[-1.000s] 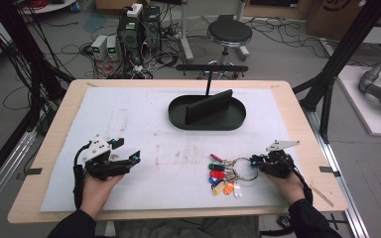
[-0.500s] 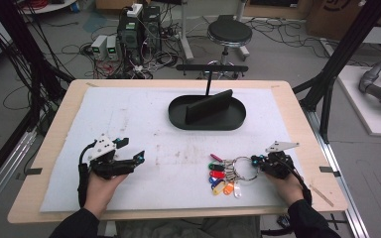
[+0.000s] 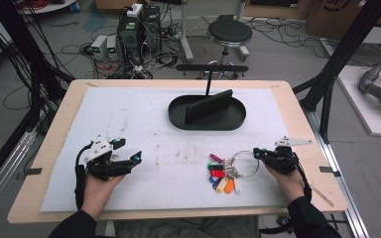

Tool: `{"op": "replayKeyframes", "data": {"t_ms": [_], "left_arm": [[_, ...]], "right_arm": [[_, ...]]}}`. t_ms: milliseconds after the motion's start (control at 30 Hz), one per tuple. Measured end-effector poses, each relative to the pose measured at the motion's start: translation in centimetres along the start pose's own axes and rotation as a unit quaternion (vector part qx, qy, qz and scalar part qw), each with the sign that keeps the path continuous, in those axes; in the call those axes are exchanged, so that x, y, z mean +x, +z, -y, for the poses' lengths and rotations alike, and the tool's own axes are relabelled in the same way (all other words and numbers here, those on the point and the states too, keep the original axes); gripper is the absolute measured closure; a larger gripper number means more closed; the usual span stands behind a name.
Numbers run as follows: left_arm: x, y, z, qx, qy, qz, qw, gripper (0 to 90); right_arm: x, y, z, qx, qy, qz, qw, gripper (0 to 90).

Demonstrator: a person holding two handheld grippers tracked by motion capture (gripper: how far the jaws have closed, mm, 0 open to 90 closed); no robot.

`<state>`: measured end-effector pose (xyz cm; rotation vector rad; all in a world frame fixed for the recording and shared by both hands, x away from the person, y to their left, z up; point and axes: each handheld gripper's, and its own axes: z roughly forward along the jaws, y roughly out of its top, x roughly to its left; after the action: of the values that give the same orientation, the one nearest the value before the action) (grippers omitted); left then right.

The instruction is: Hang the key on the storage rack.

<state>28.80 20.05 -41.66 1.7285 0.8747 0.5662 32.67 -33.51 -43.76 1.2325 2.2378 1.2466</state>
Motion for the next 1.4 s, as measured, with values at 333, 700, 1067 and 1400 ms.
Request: {"op": "replayKeyframes", "data": {"t_ms": [333, 700, 1067, 1400], "left_arm": [[0.1, -0.3, 0.1, 0.0, 0.0, -0.006, 1.0, 23.7], [0.0, -0.1, 0.1, -0.002, 0.001, -0.002, 1.0, 23.7], [-0.1, 0.1, 0.1, -0.001, 0.003, 0.007, 1.0, 23.7], [-0.4, 0.3, -0.2, -0.007, 0.006, 0.03, 0.9995, 24.1]], "right_arm": [[1.8, -0.6, -1.0, -0.058, -0.017, -0.054, 0.9967, 87.9], [3.1, -0.4, -1.3, -0.06, -0.018, -0.105, 0.9925, 86.9], [3.1, -0.3, -1.5, -0.046, -0.02, -0.119, 0.9916, 87.6], [4.5, -0.5, -3.1, -0.054, -0.056, -0.145, 0.9864, 87.9]]}}
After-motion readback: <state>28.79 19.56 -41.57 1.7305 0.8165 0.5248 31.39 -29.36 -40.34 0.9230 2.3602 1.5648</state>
